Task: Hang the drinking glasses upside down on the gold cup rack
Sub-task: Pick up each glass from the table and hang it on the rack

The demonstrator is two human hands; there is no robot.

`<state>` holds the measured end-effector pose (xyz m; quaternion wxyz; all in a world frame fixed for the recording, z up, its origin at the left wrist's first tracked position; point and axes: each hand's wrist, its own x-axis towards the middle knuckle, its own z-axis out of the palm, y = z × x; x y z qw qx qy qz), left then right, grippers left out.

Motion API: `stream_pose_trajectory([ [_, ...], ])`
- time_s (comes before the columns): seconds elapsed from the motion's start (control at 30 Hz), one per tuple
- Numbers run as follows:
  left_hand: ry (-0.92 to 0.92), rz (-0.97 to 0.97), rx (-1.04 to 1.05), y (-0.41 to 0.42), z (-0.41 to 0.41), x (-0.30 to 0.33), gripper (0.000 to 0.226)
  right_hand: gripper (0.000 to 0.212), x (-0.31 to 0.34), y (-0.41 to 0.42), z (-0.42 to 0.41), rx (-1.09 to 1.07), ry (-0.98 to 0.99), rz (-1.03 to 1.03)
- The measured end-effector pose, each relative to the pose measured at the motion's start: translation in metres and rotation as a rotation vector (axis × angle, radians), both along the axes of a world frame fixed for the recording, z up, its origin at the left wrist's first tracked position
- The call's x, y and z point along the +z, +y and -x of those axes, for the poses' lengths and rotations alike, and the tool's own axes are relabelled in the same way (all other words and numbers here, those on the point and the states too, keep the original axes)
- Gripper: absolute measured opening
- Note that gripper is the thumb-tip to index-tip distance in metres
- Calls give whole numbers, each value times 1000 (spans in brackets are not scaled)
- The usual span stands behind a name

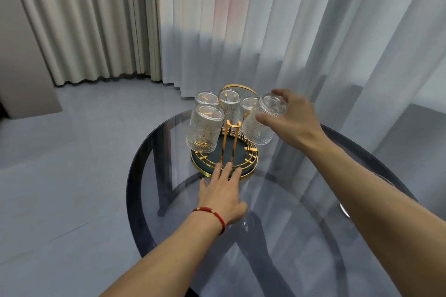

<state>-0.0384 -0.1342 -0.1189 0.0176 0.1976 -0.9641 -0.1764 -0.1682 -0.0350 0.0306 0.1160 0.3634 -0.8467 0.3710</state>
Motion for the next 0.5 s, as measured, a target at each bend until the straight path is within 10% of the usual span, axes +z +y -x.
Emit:
stream_pose_trajectory([
  [0.5, -33, -14, -1, 2, 1, 7, 85, 80, -45, -19, 1, -71, 4, -107],
])
